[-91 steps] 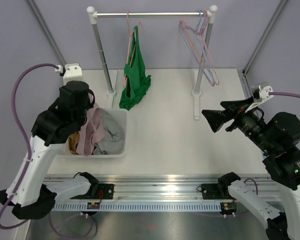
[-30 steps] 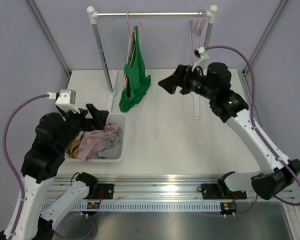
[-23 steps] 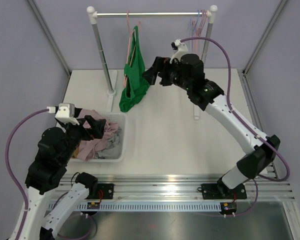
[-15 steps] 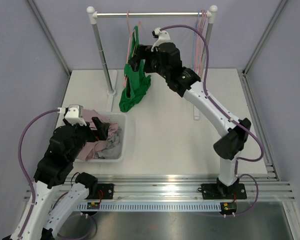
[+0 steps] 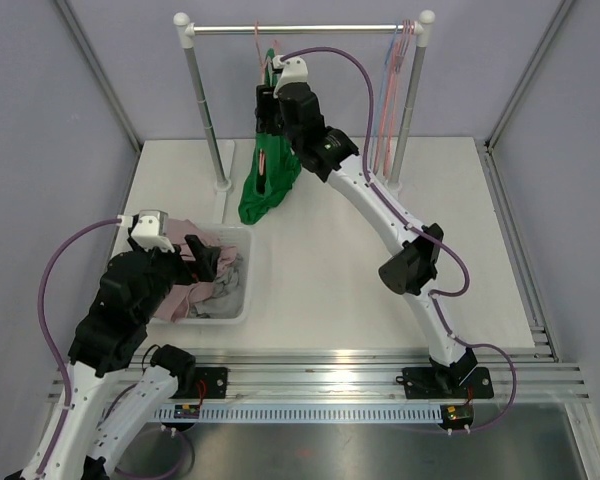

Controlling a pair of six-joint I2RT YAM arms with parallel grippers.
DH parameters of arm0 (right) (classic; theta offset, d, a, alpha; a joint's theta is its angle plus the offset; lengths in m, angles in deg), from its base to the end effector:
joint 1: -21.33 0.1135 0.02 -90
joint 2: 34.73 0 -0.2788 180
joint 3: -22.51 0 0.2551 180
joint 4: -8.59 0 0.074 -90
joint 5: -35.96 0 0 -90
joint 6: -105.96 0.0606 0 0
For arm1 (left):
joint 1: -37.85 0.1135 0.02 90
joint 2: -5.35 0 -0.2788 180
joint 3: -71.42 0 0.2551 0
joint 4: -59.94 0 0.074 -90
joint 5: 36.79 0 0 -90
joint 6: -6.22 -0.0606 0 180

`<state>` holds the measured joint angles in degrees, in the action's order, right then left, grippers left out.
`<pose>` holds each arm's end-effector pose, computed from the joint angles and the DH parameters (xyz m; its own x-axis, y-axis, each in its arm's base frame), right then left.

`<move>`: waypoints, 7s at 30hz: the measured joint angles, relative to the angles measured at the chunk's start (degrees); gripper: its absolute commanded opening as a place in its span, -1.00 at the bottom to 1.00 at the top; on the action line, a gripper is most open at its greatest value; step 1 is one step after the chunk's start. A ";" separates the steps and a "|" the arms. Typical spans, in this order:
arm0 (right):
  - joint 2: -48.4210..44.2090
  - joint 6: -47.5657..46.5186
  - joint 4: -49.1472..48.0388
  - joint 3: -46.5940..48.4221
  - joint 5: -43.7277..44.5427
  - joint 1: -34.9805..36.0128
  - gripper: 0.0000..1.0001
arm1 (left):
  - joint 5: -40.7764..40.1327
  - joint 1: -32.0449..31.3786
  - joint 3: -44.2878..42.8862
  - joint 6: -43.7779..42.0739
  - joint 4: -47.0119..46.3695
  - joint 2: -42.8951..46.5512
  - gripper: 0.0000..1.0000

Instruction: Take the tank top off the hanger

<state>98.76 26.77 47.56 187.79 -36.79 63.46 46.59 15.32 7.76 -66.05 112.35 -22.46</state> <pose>0.4270 0.3620 0.4337 -0.1703 0.0875 -0.9815 -0.3976 0.9053 0.1497 0.1032 -0.0352 0.3547 -0.3356 -0.1883 -0.9230 0.1851 0.9475 -0.2606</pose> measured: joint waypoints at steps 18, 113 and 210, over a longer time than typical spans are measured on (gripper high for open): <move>-0.35 -7.21 -1.16 -3.06 5.42 0.00 -0.42 | 2.27 0.00 0.00 -0.26 0.00 -1.40 0.98; -84.89 7.65 6.32 -74.16 -29.40 -1.03 -1.00 | 10.27 -20.98 -24.83 2.89 -22.16 -35.67 0.49; -30.25 5.70 4.63 -32.33 -4.37 -18.03 -1.00 | -13.20 -37.92 -1.92 4.15 7.87 -3.69 0.98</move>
<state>68.51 32.47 52.20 155.46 -41.16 45.42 33.39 -22.60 5.83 -61.90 120.22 -26.15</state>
